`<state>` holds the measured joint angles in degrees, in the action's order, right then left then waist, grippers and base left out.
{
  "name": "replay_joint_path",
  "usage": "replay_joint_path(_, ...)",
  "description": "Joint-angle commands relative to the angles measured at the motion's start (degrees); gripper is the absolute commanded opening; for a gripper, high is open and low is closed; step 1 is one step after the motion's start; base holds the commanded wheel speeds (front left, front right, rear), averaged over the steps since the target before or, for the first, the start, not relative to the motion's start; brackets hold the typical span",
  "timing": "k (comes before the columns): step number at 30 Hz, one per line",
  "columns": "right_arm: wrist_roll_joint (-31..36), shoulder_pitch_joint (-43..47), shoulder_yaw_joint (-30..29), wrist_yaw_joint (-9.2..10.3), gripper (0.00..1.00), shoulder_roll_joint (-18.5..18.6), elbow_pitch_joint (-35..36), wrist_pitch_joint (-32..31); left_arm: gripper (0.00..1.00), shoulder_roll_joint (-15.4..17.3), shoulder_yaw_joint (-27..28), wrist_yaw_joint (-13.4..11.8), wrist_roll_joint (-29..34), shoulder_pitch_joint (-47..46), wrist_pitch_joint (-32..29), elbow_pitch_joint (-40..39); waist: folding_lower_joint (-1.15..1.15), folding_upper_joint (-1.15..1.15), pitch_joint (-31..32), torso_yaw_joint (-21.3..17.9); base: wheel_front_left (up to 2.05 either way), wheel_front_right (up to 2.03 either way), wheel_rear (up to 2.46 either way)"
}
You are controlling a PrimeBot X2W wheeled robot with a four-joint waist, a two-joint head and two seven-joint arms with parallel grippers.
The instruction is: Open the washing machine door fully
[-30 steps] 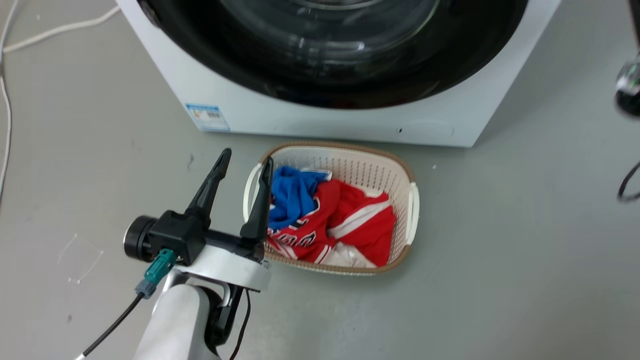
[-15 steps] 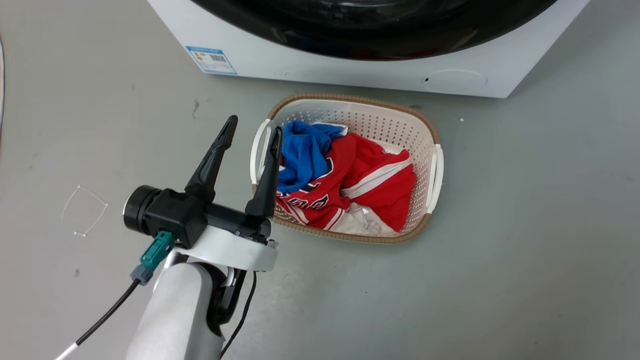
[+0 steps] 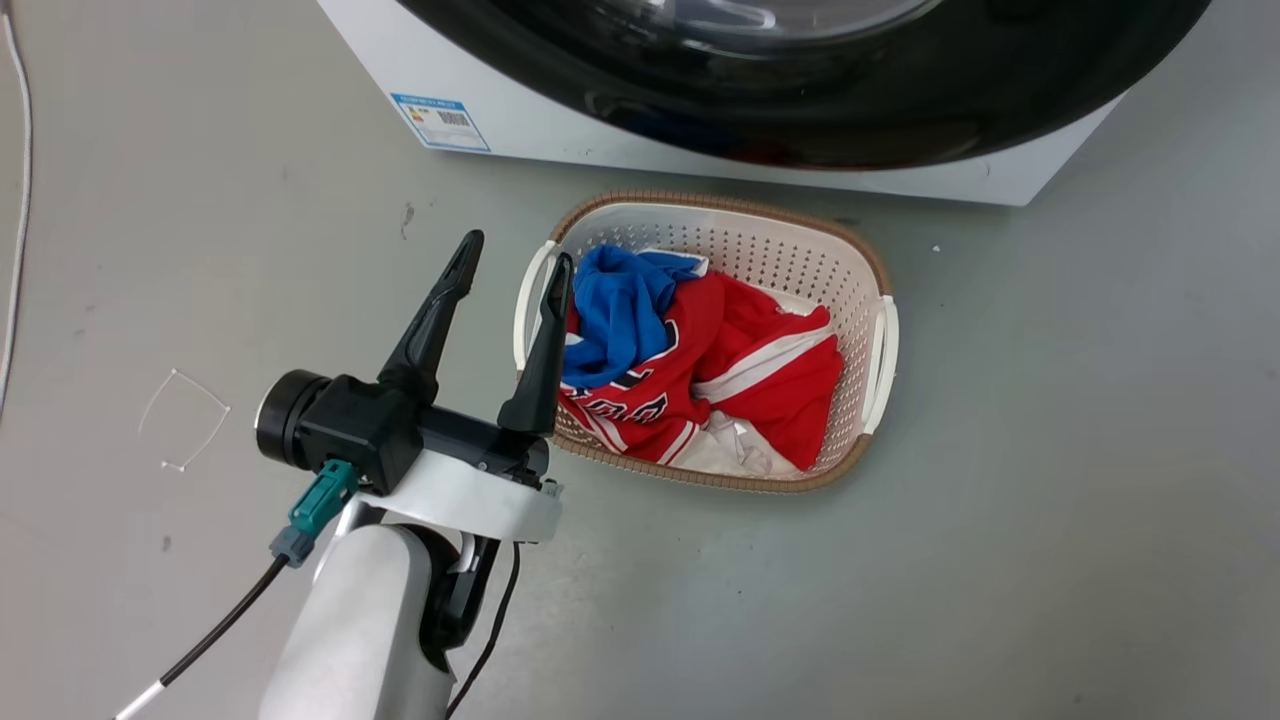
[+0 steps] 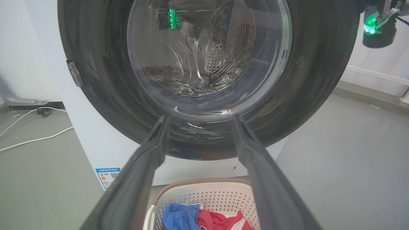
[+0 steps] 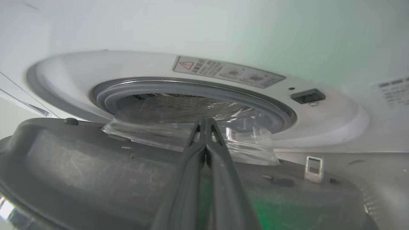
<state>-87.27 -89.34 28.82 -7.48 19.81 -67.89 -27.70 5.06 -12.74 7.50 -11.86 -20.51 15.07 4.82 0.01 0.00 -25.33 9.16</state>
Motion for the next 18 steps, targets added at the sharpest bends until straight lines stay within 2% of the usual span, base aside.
replay_joint_path(1,-0.5,1.7,0.2,-0.02,0.0,-0.3,0.9,-1.0,1.0,0.0,0.0,0.0,0.1,0.5,0.1,0.3,-0.01,0.0,0.8,-0.3,0.0,0.0,0.0)
replay_joint_path(11,-2.8,12.4,1.0,-0.02,0.0,0.0,9.4,-9.6,1.0,-0.2,-0.2,0.0,0.7,3.5,0.1,2.2,-0.01,0.0,6.8,-1.8,0.0,0.0,0.0)
replay_joint_path(18,-4.4,22.2,1.9,-0.02,0.0,0.1,16.9,-13.0,1.0,-0.1,-0.1,0.0,1.1,6.5,0.1,3.5,-0.01,0.0,11.6,-2.6,0.0,0.0,0.0)
